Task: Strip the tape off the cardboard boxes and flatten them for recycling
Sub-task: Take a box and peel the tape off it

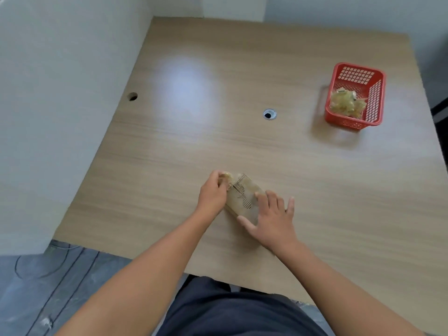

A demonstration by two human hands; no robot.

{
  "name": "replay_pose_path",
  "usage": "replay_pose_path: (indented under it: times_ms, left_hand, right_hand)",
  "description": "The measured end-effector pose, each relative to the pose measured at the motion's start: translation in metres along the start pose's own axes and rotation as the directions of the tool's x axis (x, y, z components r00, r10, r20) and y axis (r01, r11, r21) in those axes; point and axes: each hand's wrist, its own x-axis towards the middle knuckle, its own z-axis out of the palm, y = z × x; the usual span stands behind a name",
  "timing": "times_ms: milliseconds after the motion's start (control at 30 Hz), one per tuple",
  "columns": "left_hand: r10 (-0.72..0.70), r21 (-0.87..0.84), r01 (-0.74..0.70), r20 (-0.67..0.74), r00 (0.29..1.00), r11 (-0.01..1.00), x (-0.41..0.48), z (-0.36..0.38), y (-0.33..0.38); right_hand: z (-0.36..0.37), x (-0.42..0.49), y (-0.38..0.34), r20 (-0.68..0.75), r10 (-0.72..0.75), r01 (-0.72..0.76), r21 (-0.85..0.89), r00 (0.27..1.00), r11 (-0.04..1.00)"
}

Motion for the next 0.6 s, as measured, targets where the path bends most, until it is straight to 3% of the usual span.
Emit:
replay_pose_path:
  times_ms: [200,267,333,500,600]
  left_hand:
    - [-0.066,-0.04,0.081,0.28,0.958,0.996,0.011,-0.006,-0.016]
    - [0.002,0.033,-0.012,0.274,0.962,0.999,0.013,-0.007,-0.022]
    - [0.061,-0.039,-0.054,0.227,0.972,0.998,0.014,-0.003,-0.028]
    - [-0.125,-0.447,0.192,0.176,0.976,0.874,0.021,-0.005,-0.047]
    - [-0.153,-0.334,0.239,0.264,0.952,0.912,0.018,-0.006,-0.054]
  right_hand:
    - [-0.004,0.003,-0.004,0.037,0.074,-0.076,0.039,0.997,0.996]
    - [-0.002,0.007,-0.013,0.032,0.098,-0.098,-0.002,0.995,0.995]
    - [0.003,0.012,-0.022,0.032,0.148,-0.148,-0.012,0.988,0.989]
    - [0.018,0.007,-0.034,-0.125,0.171,-0.183,-0.095,0.977,0.979]
    - [0.018,0.006,-0.037,-0.143,0.175,-0.19,-0.097,0.974,0.977]
